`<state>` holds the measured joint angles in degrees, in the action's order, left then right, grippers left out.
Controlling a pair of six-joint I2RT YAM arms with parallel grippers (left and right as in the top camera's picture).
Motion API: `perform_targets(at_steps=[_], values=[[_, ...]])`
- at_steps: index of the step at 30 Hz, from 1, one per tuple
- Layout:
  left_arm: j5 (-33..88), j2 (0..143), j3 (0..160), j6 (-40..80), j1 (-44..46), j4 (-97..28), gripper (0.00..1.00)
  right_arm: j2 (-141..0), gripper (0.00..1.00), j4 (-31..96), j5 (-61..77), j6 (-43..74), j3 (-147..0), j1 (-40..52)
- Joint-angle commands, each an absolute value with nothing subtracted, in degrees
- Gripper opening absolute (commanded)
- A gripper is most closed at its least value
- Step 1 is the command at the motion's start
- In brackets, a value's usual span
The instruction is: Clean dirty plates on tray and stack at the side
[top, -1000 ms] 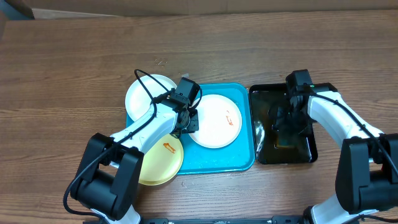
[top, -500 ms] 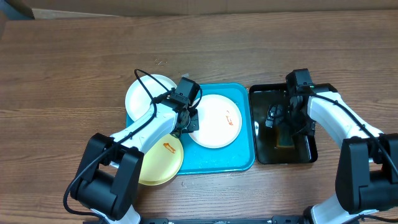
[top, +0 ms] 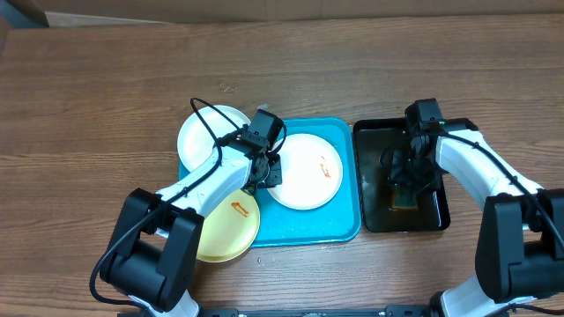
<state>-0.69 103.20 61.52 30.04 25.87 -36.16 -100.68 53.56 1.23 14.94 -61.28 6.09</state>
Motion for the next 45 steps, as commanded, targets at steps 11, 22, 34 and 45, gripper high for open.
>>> perform_targets(at_steps=[11, 22, 34, 45], values=[[-1.02, 103.79, 61.12, 30.44, 26.06, -35.94, 0.28, -100.95, 0.04, 53.08, 1.17, 14.98, -59.46, 6.09], [-0.99, 103.79, 61.12, 30.46, 26.06, -35.9, 0.16, -100.95, 0.04, 62.5, 1.15, 14.98, -71.31, 6.11], [0.86, 103.7, 62.17, 30.46, 25.8, -36.84, 0.32, -100.95, 0.04, 63.18, 1.15, 14.98, -73.58, 6.15], [1.52, 103.48, 64.2, 30.46, 25.78, -39.18, 0.24, -100.95, 0.04, 62.04, 1.15, 14.98, -73.58, 6.15]])
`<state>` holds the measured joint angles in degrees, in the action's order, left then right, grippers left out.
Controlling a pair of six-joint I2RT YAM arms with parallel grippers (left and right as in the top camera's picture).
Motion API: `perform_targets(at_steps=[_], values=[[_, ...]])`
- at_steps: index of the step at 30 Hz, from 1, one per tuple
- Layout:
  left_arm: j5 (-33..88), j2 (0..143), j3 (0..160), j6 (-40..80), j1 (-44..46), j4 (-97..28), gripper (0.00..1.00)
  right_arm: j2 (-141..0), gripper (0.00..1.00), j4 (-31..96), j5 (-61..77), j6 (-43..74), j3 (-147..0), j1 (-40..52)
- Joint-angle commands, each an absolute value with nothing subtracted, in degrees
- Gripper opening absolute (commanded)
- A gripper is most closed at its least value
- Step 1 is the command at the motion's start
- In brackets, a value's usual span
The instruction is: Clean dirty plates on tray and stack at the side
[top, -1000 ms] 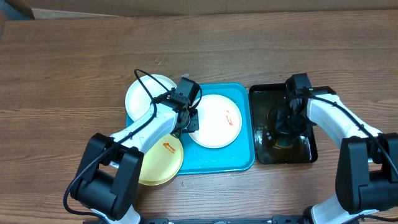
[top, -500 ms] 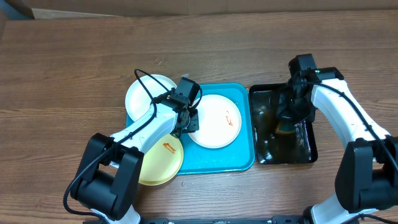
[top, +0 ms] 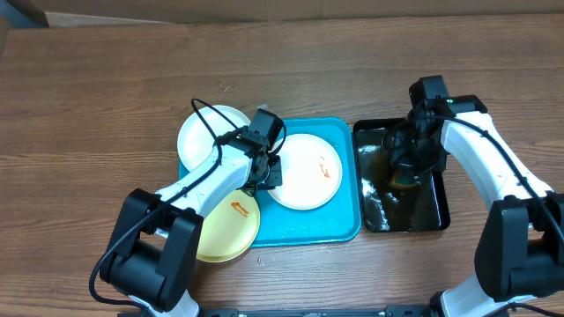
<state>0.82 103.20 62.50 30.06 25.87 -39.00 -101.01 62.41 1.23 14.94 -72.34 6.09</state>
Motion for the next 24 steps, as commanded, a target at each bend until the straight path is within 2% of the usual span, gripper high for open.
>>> perform_targets(at_steps=[1, 3, 7, 17, 21, 24], values=[[1.52, 103.33, 64.27, 30.44, 25.78, -39.16, 0.24, -100.95, 0.04, 62.02, 1.13, 14.98, -73.58, 6.15], [1.5, 102.83, 64.31, 30.46, 25.78, -39.11, 0.22, -100.95, 0.04, 62.02, 1.15, 14.98, -73.58, 6.15], [0.4, 101.84, 64.31, 30.44, 25.78, -38.89, 0.09, -100.95, 0.04, 62.37, 1.15, 14.98, -73.58, 6.15], [-0.62, 101.89, 64.01, 30.41, 25.78, -38.96, 0.04, -100.95, 0.04, 62.92, -3.25, 16.45, -73.58, 7.99], [-0.67, 101.89, 63.92, 30.2, 25.8, -38.94, 0.04, -100.95, 0.04, 62.63, 1.78, 14.26, -73.58, 8.23], [-0.69, 101.89, 63.9, 30.24, 25.78, -38.96, 0.04, -100.95, 0.04, 64.77, -3.81, 16.51, -73.63, 8.29]])
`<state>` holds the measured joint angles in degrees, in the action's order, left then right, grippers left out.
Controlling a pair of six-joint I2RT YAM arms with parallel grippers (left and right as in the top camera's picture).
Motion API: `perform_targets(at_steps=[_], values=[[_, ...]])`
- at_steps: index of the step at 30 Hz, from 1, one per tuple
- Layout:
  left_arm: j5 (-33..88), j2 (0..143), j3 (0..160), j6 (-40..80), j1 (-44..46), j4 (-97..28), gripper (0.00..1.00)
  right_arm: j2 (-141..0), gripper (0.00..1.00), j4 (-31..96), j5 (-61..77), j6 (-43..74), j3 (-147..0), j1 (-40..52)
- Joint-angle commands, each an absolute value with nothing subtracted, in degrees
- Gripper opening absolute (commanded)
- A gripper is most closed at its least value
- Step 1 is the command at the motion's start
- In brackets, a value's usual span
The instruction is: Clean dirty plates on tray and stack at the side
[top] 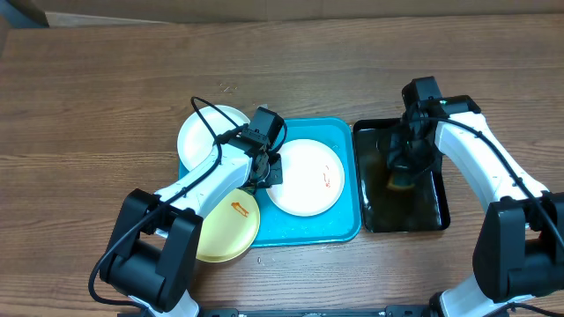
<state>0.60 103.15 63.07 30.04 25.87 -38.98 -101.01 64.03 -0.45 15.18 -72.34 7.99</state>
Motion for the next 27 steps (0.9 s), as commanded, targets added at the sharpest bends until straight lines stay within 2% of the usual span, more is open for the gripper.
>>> perform_targets(at_steps=[1, 4, 14, 15, 17, 18, 19, 20, 21, 27], values=[[-0.69, 101.89, 63.92, 30.24, 25.78, -38.96, 0.04, -100.95, 0.04, 64.84, -3.77, 18.5, -73.6, 8.25], [-1.17, 101.89, 63.9, 31.2, 25.78, -38.98, 0.04, -100.95, 0.04, 64.93, -2.94, 15.9, -73.8, 8.62], [-0.95, 101.89, 63.92, 39.05, 24.21, -40.05, 0.04, -100.95, 0.04, 67.29, -2.07, 17.58, -78.28, 8.62], [-0.36, 101.89, 63.92, 39.05, 23.97, -40.05, 0.07, -100.95, 0.04, 67.48, -2.07, 17.58, -78.59, 8.62], [-0.43, 101.89, 63.92, 39.0, 23.86, -40.05, 0.28, -100.95, 0.04, 67.44, -2.07, 17.56, -78.63, 8.62], [-0.47, 101.89, 63.92, 38.94, 23.86, -40.05, 0.28, -100.95, 0.04, 67.46, -2.04, 17.3, -78.63, 8.62], [-0.43, 101.89, 63.92, 38.94, 23.86, -40.05, 0.22, -100.95, 0.04, 67.44, -1.85, 16.67, -78.63, 8.64], [-0.36, 101.89, 63.9, 38.98, 23.86, -40.07, 0.07, -100.95, 0.04, 67.44, -1.41, 16.14, -78.65, 8.71], [-0.36, 101.89, 63.9, 39.0, 23.86, -40.05, 0.04, -100.95, 0.04, 67.7, -1.34, 16.16, -78.83, 8.8], [-0.38, 101.89, 63.92, 39.03, 23.86, -40.01, 0.04, -100.95, 0.04, 70.76, -1.41, 16.27, -82.72, 11.42]])
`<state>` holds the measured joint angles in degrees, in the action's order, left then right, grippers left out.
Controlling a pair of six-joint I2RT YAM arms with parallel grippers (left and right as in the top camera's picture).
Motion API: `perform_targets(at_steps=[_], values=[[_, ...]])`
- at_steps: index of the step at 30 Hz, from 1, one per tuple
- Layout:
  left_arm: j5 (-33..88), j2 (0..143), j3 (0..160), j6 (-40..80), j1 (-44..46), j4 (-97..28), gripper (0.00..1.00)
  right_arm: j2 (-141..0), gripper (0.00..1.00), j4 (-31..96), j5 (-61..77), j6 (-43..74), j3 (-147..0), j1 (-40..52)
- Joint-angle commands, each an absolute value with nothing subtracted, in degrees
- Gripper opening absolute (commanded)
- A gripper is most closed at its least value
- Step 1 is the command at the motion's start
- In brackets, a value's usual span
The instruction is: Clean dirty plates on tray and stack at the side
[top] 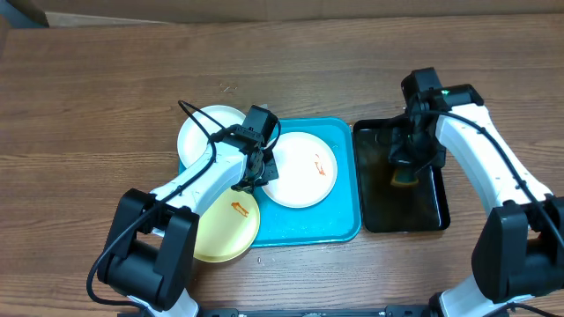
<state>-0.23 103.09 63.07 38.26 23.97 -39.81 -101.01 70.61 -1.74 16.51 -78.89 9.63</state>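
Note:
A white plate [304, 170] with orange smears lies on the blue tray [344, 224]. My left gripper [263, 169] sits at the plate's left rim and looks shut on it. A yellow plate [226, 227] with an orange smear lies off the tray's front left corner. A plain white plate [207, 134] lies at the tray's back left. My right gripper [406, 169] reaches down into the black basin [372, 132] of dark water, shut on a yellowish sponge [404, 180].
The basin stands directly right of the tray, their edges nearly touching. Bare wooden table [106, 97] surrounds everything. A cable loops off the left arm above the plain white plate.
The left gripper and the smeared white plate have shifted slightly back and left on the tray. The right gripper still holds the sponge in the basin, its wrist a bit further right.
The left gripper stayed at the smeared plate's left rim throughout. The right gripper was low in the basin on the sponge, then stood further back with the water rippling, then the water was still. Now the plate has shifted a little on the tray.

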Motion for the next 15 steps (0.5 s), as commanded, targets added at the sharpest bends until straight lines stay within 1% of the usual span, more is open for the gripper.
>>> perform_targets(at_steps=[1, 4, 11, 15], values=[[-0.38, 101.89, 63.92, 39.03, 23.86, -40.01, 0.04, -100.95, 0.04, 70.91, -1.39, 16.27, -83.48, 12.16], [-0.38, 101.89, 63.92, 39.03, 23.86, -39.97, 0.04, -100.95, 0.04, 69.32, -0.95, 16.27, -84.99, 16.23], [-0.38, 101.89, 63.9, 39.0, 23.92, -39.81, 0.04, -101.19, 0.04, 61.1, 0.05, 16.32, -84.82, 25.54], [-0.38, 101.89, 63.92, 38.98, 23.92, -40.05, 0.04, -103.15, 0.04, 57.25, -2.61, 16.58, -84.62, 30.11]])
